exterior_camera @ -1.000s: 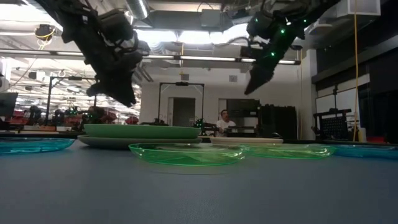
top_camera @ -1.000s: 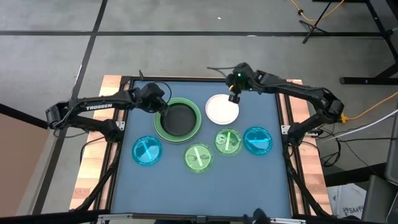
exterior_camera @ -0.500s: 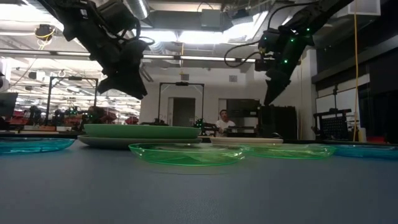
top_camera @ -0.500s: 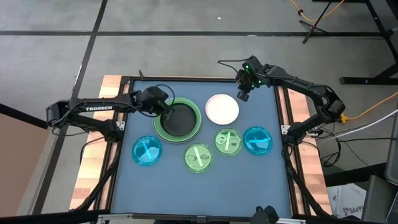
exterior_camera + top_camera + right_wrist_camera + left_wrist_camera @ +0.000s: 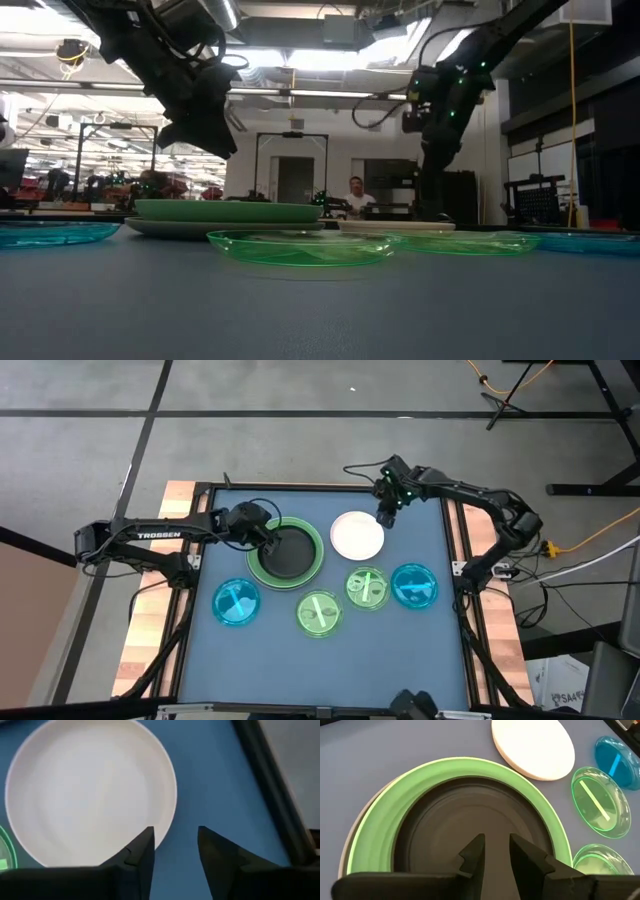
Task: Stack plastic plates
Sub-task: Stack the white plate on top of the black plate
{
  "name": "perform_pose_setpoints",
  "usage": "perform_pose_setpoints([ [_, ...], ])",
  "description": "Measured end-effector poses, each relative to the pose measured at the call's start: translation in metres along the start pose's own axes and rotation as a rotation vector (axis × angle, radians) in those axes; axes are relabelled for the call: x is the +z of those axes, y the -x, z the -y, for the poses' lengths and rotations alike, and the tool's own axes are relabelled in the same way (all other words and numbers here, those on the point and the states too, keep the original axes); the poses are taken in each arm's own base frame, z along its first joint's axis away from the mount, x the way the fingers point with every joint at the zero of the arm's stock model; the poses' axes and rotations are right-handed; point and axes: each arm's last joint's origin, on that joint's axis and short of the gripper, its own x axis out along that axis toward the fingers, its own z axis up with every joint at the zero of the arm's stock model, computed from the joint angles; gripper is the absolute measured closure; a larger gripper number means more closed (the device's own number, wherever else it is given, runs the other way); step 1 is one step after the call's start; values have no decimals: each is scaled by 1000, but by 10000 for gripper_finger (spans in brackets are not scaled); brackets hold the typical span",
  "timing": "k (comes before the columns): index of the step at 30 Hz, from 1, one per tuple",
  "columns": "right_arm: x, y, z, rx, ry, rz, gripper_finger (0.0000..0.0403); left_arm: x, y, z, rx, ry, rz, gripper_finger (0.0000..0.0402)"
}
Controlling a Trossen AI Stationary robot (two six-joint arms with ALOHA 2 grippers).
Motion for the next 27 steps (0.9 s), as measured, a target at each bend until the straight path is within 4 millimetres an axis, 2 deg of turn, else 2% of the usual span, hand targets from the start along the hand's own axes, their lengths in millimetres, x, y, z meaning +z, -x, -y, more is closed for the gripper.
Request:
perform_pose_setpoints([
  [13, -8, -42, 5, 48, -25, -121, 258, 0, 0, 0, 0, 0, 0, 319],
  [27, -8, -50, 7, 38, -25, -127, 258, 0, 0, 0, 0, 0, 0, 319],
])
